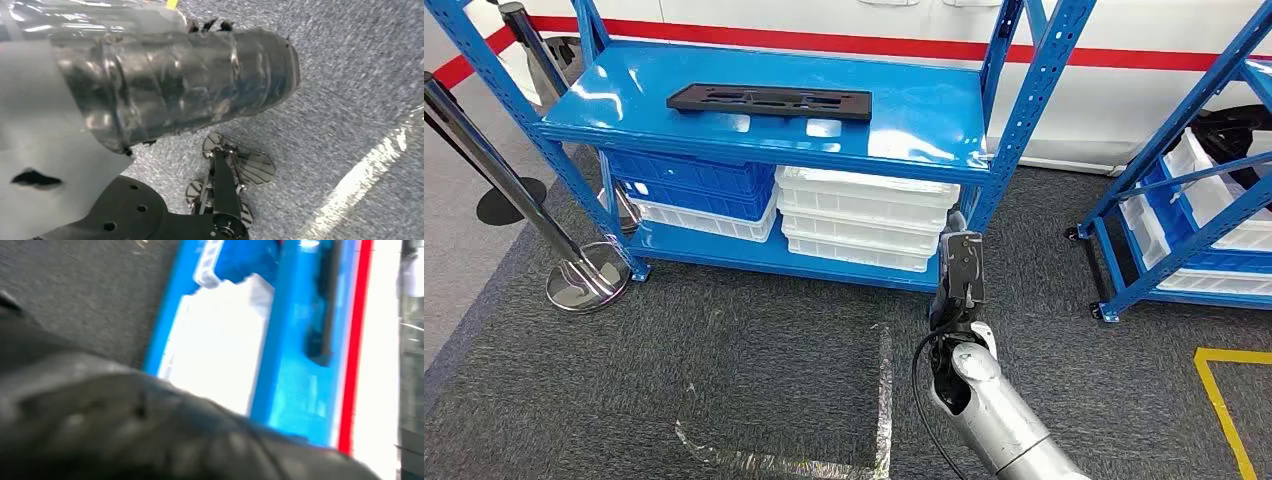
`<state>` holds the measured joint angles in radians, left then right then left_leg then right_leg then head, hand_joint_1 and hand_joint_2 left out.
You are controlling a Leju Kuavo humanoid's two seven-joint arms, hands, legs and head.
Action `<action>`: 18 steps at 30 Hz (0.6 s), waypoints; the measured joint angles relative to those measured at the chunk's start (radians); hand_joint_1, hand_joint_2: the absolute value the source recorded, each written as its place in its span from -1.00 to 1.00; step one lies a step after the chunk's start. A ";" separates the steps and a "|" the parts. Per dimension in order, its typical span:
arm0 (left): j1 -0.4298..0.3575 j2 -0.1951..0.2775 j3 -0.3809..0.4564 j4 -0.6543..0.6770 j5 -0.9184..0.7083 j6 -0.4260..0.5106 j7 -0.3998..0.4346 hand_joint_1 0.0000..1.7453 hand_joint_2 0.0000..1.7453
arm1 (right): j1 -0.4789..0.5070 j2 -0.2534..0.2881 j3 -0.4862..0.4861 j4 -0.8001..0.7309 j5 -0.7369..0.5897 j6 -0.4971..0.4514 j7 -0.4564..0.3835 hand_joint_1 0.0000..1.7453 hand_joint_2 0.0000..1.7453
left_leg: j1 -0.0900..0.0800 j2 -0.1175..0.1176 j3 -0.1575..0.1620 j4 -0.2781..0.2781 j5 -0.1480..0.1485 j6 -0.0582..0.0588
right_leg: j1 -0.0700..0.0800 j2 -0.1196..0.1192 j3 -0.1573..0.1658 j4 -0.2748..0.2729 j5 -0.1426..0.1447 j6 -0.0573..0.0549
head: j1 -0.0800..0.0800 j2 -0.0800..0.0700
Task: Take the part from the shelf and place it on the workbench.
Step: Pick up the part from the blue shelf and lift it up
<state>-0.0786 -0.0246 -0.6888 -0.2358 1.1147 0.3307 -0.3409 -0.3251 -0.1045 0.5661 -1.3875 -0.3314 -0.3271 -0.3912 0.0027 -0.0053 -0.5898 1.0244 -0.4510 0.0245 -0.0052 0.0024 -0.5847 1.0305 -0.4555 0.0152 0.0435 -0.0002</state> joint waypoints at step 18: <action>-0.006 -0.003 -0.073 0.000 -0.043 0.013 -0.003 -1.00 -1.00 | -0.060 -0.006 0.061 -0.164 -0.019 0.100 0.011 -1.00 -1.00 | 0.009 0.000 -0.032 0.013 0.015 -0.027 | -0.006 0.008 0.029 -0.009 -0.027 -0.002 | -0.010 0.000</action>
<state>-0.0845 -0.0278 -0.7621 -0.2356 1.0720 0.3435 -0.3436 -0.3848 -0.1106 0.6273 -1.5517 -0.3501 -0.2275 -0.3798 0.0116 -0.0053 -0.6218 1.0372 -0.4356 -0.0021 -0.0114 0.0102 -0.5556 1.0210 -0.4825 0.0136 0.0333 -0.0003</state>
